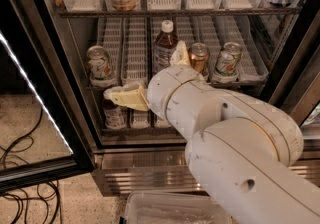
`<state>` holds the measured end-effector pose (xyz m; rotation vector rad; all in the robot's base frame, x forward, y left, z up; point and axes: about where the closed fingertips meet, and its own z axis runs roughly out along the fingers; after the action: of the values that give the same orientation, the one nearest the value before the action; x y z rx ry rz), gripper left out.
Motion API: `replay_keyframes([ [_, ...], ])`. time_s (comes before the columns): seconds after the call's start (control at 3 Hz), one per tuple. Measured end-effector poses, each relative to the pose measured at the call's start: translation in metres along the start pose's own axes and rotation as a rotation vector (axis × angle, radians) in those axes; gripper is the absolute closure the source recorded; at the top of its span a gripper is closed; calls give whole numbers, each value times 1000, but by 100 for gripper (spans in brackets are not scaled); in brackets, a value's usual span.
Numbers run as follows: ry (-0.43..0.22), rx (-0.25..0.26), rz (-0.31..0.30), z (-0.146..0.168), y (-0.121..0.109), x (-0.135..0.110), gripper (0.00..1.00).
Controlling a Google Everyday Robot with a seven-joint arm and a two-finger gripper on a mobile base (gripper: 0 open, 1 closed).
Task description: Pick 7up can from middle shelf of fridge
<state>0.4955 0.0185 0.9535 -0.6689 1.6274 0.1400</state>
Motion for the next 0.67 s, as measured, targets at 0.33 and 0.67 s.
replay_keyframes([
  [0.33,-42,-34,24,9,26,-2,0],
  [0.67,-96,-21,68,37,56,10,0],
])
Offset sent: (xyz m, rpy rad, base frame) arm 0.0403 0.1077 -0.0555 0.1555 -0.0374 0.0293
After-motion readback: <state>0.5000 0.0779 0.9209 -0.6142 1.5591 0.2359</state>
